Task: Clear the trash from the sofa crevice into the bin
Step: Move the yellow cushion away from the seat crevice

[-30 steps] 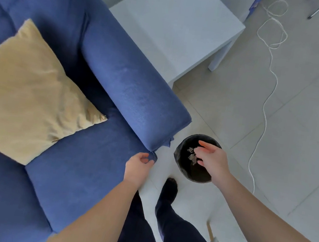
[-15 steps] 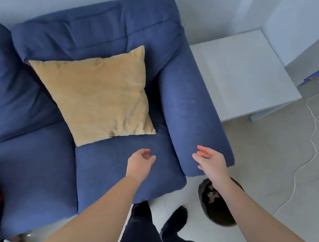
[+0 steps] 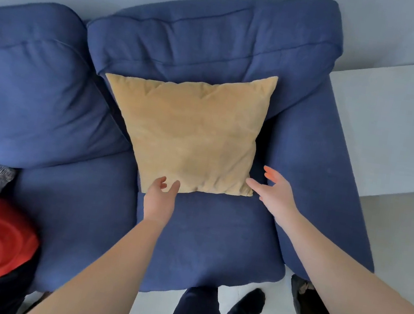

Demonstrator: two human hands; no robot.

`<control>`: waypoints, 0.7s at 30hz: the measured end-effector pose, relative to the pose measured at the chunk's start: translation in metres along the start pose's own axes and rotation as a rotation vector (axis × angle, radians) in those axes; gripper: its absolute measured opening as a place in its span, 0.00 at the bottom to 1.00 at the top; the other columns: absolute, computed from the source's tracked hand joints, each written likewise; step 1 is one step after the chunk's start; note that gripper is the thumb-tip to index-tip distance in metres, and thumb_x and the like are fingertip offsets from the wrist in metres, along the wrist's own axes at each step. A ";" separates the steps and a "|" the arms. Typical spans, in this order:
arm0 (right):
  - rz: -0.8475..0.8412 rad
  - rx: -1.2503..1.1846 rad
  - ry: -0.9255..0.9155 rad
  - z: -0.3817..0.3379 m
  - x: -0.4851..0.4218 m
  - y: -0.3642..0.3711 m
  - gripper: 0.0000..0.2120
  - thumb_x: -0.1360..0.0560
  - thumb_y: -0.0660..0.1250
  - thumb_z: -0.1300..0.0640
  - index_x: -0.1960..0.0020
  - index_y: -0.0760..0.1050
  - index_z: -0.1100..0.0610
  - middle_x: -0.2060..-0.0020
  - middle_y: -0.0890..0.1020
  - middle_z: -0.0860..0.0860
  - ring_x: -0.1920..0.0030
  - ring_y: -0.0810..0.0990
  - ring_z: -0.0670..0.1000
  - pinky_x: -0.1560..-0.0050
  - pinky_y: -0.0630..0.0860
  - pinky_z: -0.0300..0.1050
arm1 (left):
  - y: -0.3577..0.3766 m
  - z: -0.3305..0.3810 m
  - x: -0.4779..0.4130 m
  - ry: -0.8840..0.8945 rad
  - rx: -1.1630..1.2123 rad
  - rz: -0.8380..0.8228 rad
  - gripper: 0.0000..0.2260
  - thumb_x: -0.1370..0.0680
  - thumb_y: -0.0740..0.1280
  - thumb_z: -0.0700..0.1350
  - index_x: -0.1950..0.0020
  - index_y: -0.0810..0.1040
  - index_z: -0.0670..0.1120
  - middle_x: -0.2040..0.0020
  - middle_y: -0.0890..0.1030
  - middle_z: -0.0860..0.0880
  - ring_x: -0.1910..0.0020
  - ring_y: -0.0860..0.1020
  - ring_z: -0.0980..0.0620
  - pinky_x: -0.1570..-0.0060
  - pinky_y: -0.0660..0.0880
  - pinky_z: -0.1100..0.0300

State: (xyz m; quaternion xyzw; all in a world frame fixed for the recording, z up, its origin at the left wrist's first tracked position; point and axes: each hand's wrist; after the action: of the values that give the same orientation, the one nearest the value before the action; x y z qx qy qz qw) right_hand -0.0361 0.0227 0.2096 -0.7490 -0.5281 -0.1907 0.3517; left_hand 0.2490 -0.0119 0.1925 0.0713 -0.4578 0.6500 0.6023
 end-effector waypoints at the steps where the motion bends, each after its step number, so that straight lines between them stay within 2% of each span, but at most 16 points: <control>1: -0.017 -0.003 0.008 -0.009 -0.009 0.010 0.45 0.30 0.81 0.44 0.18 0.65 0.46 0.22 0.70 0.48 0.33 0.78 0.49 0.31 0.78 0.55 | -0.009 0.000 -0.013 -0.009 0.014 0.029 0.30 0.19 0.68 0.60 0.20 0.68 0.50 0.29 0.76 0.53 0.39 0.81 0.46 0.47 0.77 0.53; 4: -0.050 -0.035 0.029 -0.033 -0.038 0.033 0.52 0.29 0.82 0.46 0.15 0.55 0.47 0.18 0.65 0.49 0.23 0.70 0.53 0.30 0.73 0.49 | -0.034 0.002 -0.051 -0.043 0.078 0.128 0.38 0.21 0.68 0.66 0.16 0.61 0.50 0.23 0.71 0.51 0.29 0.75 0.48 0.34 0.75 0.47; 7: -0.079 -0.034 -0.004 -0.049 -0.067 0.048 0.56 0.30 0.83 0.47 0.14 0.51 0.48 0.21 0.68 0.47 0.23 0.70 0.51 0.34 0.70 0.43 | -0.050 0.006 -0.084 -0.050 0.151 0.164 0.43 0.22 0.68 0.68 0.14 0.57 0.51 0.18 0.67 0.50 0.21 0.69 0.49 0.26 0.69 0.47; 10: -0.107 -0.041 -0.049 -0.059 -0.093 0.056 0.57 0.36 0.86 0.44 0.16 0.56 0.44 0.26 0.75 0.41 0.30 0.76 0.45 0.28 0.73 0.48 | -0.059 0.012 -0.111 -0.036 0.208 0.104 0.44 0.23 0.69 0.69 0.14 0.54 0.53 0.17 0.65 0.50 0.19 0.67 0.50 0.24 0.66 0.49; 13: -0.085 -0.065 -0.054 -0.064 -0.110 0.062 0.56 0.35 0.87 0.47 0.17 0.57 0.45 0.29 0.76 0.41 0.32 0.76 0.44 0.34 0.73 0.44 | -0.063 0.012 -0.136 -0.007 0.244 0.002 0.46 0.24 0.70 0.69 0.13 0.53 0.56 0.16 0.64 0.51 0.19 0.65 0.51 0.22 0.64 0.50; 17: -0.091 -0.067 -0.050 -0.064 -0.125 0.068 0.52 0.35 0.86 0.49 0.19 0.61 0.47 0.32 0.77 0.40 0.35 0.77 0.42 0.35 0.72 0.42 | -0.064 0.009 -0.159 0.056 0.210 -0.070 0.44 0.28 0.71 0.73 0.17 0.62 0.58 0.23 0.74 0.59 0.23 0.72 0.54 0.24 0.70 0.49; 21: -0.092 -0.076 -0.015 -0.063 -0.136 0.073 0.47 0.39 0.88 0.43 0.25 0.73 0.49 0.35 0.82 0.42 0.35 0.80 0.44 0.33 0.75 0.46 | -0.055 0.013 -0.166 0.023 0.121 -0.065 0.44 0.29 0.67 0.76 0.21 0.67 0.52 0.27 0.77 0.52 0.28 0.75 0.48 0.29 0.75 0.45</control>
State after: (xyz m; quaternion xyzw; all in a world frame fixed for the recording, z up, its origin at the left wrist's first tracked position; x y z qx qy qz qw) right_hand -0.0139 -0.1268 0.1392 -0.7382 -0.5571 -0.2209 0.3096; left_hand 0.3337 -0.1481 0.1212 0.1151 -0.4083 0.6573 0.6229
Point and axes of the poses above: each hand's wrist, its own x-axis away from the middle knuckle, its own y-axis out of the palm, z = x × y
